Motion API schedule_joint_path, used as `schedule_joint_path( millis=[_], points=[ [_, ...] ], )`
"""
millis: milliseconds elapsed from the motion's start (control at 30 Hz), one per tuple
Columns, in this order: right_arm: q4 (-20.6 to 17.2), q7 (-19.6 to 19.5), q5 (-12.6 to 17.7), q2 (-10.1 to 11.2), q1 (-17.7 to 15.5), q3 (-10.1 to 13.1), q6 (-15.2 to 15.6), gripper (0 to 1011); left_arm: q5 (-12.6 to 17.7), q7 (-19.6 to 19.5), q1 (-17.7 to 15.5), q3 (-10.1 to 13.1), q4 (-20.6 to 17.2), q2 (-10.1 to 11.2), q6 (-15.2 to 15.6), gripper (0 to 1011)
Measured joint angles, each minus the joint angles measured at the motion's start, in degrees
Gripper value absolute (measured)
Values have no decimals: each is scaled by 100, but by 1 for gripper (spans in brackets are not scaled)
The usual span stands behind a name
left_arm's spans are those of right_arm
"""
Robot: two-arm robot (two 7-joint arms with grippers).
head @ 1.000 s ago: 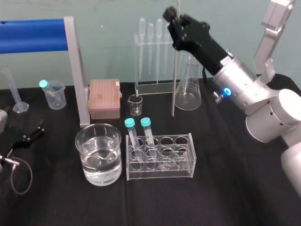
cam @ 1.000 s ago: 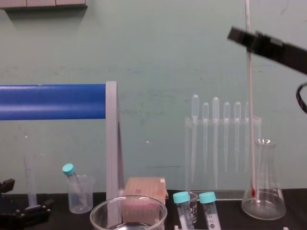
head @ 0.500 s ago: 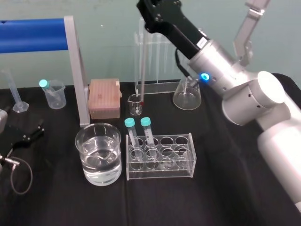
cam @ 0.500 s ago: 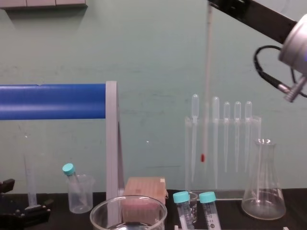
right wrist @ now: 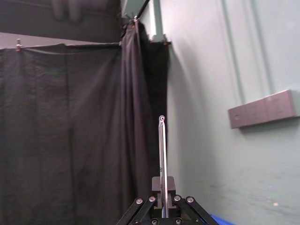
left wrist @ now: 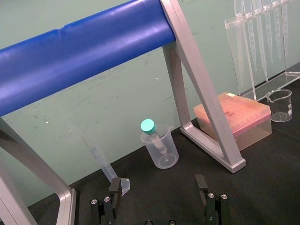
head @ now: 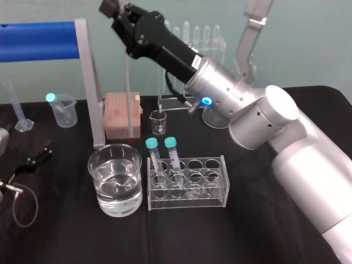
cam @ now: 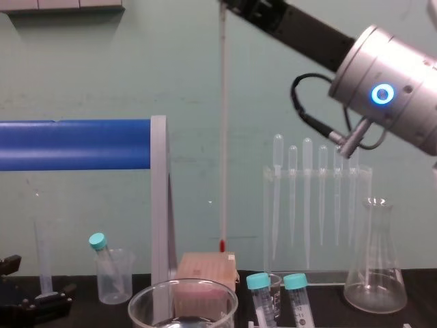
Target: Hold the thermometer with one hand and immerse one end into the beaker, then reinsert it into the test tube rack.
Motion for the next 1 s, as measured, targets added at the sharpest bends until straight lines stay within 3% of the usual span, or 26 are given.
schedule_joint_path(
  millis=[533, 1000],
  points=[
    [845, 488, 160, -309, 276, -459, -114, 55, 0, 0, 0, 0, 0, 0, 0, 1008],
    [1847, 1011, 54, -621, 412, -529, -705, 55, 0, 0, 0, 0, 0, 0, 0, 1008]
  ],
)
